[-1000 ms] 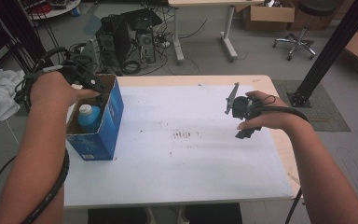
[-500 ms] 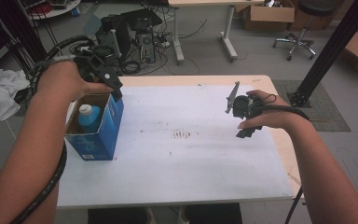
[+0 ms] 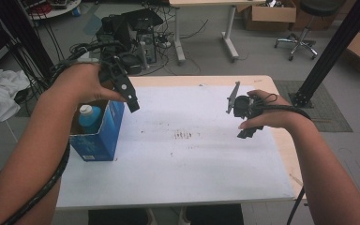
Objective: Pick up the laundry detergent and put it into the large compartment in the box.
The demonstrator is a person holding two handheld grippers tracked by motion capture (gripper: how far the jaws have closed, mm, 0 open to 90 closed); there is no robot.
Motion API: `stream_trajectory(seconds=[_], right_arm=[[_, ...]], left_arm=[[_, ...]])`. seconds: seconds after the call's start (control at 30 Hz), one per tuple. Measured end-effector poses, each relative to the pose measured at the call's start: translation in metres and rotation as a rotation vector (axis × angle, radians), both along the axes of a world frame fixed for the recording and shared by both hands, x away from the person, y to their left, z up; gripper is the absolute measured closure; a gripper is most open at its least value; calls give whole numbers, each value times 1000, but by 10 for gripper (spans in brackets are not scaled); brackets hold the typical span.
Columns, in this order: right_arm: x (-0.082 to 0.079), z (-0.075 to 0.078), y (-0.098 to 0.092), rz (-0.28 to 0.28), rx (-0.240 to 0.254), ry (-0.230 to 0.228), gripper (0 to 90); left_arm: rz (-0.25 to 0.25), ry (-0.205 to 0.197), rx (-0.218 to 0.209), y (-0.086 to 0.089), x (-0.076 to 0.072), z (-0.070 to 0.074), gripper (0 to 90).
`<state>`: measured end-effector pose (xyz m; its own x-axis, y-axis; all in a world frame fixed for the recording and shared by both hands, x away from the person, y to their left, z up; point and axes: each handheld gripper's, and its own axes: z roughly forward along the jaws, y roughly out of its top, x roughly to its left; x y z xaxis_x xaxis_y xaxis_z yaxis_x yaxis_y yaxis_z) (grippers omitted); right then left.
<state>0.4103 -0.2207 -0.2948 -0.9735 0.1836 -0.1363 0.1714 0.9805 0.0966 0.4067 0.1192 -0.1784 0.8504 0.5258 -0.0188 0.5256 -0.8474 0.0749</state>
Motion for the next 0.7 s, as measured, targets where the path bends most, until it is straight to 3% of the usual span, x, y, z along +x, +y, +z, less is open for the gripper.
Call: stream_trajectory(seconds=[0.27,0.5,0.7], right_arm=[[3,-2,1,-1,-13,11,162],[4,-2,6,3,-21,14,162],[5,2,11,10,-19,6,162]], left_arm=[[-198,1,14,-15,-3,-17,1],[-293,18,53,-31,-3,-36,1],[-330,31,43,-45,-5,-43,1]])
